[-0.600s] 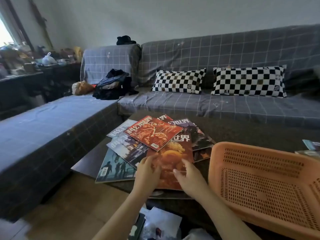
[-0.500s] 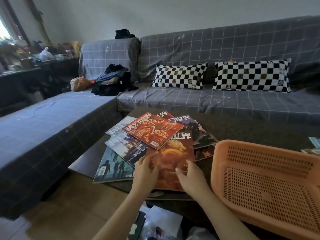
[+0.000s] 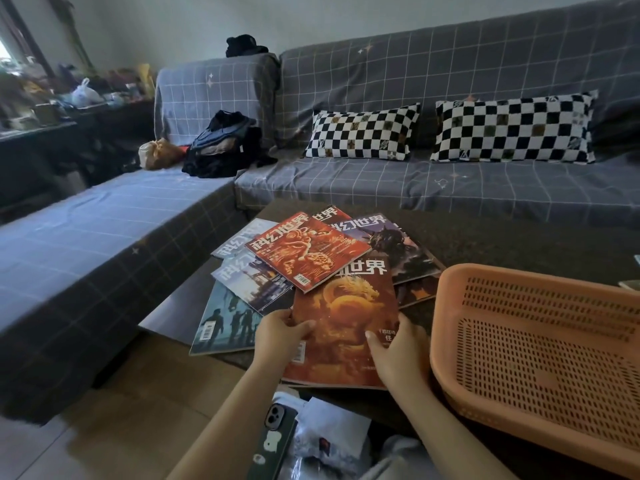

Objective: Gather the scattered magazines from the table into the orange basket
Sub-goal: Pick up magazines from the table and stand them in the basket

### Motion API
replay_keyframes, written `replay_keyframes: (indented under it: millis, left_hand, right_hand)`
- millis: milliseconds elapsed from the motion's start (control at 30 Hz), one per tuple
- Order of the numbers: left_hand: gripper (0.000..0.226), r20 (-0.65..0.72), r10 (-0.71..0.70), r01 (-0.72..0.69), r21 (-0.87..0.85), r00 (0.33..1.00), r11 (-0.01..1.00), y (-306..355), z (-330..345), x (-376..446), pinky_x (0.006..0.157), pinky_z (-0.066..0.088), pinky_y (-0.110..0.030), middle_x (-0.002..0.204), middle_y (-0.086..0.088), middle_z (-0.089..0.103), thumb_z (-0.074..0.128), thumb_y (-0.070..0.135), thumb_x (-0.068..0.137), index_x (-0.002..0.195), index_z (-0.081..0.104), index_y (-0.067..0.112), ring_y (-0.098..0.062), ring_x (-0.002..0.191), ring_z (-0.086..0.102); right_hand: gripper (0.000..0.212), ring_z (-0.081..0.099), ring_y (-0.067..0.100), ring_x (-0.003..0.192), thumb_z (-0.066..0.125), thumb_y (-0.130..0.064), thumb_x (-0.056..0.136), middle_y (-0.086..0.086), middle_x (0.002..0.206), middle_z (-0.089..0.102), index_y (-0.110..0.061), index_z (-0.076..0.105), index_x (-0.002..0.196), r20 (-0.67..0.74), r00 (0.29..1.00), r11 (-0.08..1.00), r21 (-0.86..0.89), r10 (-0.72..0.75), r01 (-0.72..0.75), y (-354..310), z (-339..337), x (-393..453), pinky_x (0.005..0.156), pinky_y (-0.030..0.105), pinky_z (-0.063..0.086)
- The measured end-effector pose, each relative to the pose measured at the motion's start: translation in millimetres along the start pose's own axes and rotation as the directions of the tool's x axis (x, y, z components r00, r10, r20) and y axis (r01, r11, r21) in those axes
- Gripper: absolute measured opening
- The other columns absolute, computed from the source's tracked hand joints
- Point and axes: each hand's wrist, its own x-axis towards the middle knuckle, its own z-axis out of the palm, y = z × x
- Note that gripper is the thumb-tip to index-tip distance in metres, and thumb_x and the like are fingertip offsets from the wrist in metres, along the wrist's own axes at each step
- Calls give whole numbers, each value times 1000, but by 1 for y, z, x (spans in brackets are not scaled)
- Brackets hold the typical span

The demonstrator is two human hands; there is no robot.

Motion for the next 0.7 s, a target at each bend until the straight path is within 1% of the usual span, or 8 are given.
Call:
replay_keyframes:
  millis: [33, 100, 233, 367, 467, 534, 567, 700]
  left_hand:
    - [19, 17, -15, 15, -6, 1000, 1000, -2, -2, -4, 54, 45, -23, 69, 11, 64, 78, 30, 78, 88, 68, 16, -6, 63, 59]
    - [19, 66, -39, 43, -55, 997, 998, -7, -7, -11, 63, 55, -35, 73, 3, 67, 77, 29, 80, 81, 63, 17, -14, 66, 64]
    - [33, 134, -74, 103, -219, 988, 970, -15, -16, -34, 75, 59, -47, 95, -10, 68, 71, 28, 85, 107, 53, 11, -28, 83, 70]
    - [26, 112, -61, 91, -289, 992, 953, -29, -28, -59, 59, 55, -33, 92, -4, 67, 69, 29, 88, 104, 54, 16, -19, 75, 69]
    - [21, 79, -56, 77, -301, 995, 950, -40, -38, -77, 54, 49, -27, 93, 0, 65, 69, 29, 87, 97, 53, 22, -16, 75, 67]
    - [19, 67, -46, 64, -309, 997, 949, -47, -46, -92, 53, 48, -25, 93, 2, 64, 69, 28, 87, 95, 52, 23, -15, 74, 67]
    - [20, 56, -39, 55, -309, 998, 949, -50, -51, -99, 52, 49, -25, 92, 4, 64, 69, 28, 87, 97, 52, 23, -15, 74, 68]
    - [22, 13, 7, -2, -331, 1000, 944, -58, -71, -125, 48, 51, -24, 97, 3, 67, 69, 30, 87, 103, 54, 23, -14, 71, 71]
  right_hand:
    - [69, 41, 23, 127, 64, -38, 83, 10, 137, 42, -14, 34, 140, -10, 1000, 1000, 2, -9, 9, 1, 0, -5, 100, 30, 37]
    - [67, 47, 22, 119, 67, -37, 81, 9, 129, 44, -15, 38, 137, -37, 998, 999, -4, -47, 47, 3, 0, -14, 88, 23, 37]
    - [61, 53, 22, 110, 69, -36, 80, 6, 123, 43, -16, 43, 131, -25, 996, 996, 38, -86, 87, 4, -4, -31, 83, 27, 44]
    - [67, 48, 24, 117, 64, -45, 81, 7, 130, 42, -15, 39, 135, 21, 998, 996, -75, -52, 54, 11, -9, -52, 92, 35, 43]
    - [66, 43, 25, 120, 57, -56, 81, 7, 128, 47, -17, 43, 133, 41, 997, 965, -251, -63, 72, 17, -13, -71, 99, 37, 35]
    - [63, 44, 26, 118, 56, -58, 81, 7, 126, 51, -18, 47, 129, 56, 996, 959, -271, -66, 79, 20, -16, -83, 98, 37, 36]
    - [62, 46, 27, 117, 57, -56, 81, 7, 125, 52, -18, 48, 128, 77, 995, 970, -231, -56, 72, 21, -16, -89, 96, 36, 38]
    - [53, 56, 25, 108, 67, -39, 81, 9, 122, 54, -12, 52, 125, 247, 969, 981, 190, -3, -45, 18, -19, -111, 94, 37, 46]
